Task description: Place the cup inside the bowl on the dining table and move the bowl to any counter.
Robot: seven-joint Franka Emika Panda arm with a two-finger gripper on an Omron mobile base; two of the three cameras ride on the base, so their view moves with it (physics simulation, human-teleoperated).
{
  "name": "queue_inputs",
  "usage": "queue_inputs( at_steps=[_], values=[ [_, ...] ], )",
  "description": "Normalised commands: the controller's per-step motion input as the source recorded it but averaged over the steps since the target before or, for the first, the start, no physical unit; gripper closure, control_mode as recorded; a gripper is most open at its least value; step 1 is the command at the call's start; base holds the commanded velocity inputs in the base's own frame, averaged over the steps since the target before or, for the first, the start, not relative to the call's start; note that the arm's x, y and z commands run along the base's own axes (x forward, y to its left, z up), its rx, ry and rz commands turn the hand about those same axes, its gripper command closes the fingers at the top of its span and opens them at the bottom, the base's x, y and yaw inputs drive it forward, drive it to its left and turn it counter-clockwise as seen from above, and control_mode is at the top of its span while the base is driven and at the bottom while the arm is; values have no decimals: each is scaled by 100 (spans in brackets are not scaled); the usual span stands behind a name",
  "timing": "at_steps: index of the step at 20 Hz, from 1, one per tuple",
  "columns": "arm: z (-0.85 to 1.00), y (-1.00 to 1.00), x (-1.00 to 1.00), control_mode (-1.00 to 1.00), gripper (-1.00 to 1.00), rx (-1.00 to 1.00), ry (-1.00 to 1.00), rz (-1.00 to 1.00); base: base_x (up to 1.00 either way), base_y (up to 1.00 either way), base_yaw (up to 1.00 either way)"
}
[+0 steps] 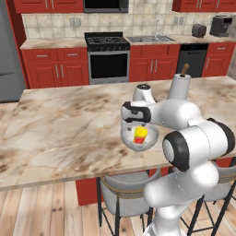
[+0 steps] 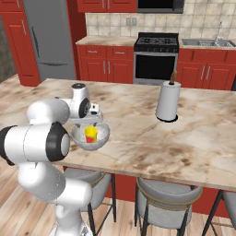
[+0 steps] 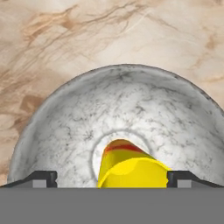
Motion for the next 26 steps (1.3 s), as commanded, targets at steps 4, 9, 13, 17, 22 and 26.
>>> queue_inputs(
  at_steps=[4, 9, 13, 17, 22, 26],
  values=[
    [0, -30, 0, -100, -100, 0, 6, -10, 0, 0, 0],
    [2, -31, 0, -100, -100, 0, 0, -12, 0, 0, 0],
    [3, -36, 0, -100, -100, 0, 2, -16, 0, 0, 0],
    [8, -31, 0, -100, -100, 0, 0, -16, 0, 0, 0],
    [2, -37, -1, -100, -100, 2, 1, -14, 0, 0, 0],
    [0, -29, -1, -100, -100, 6, 0, -12, 0, 0, 0]
  ],
)
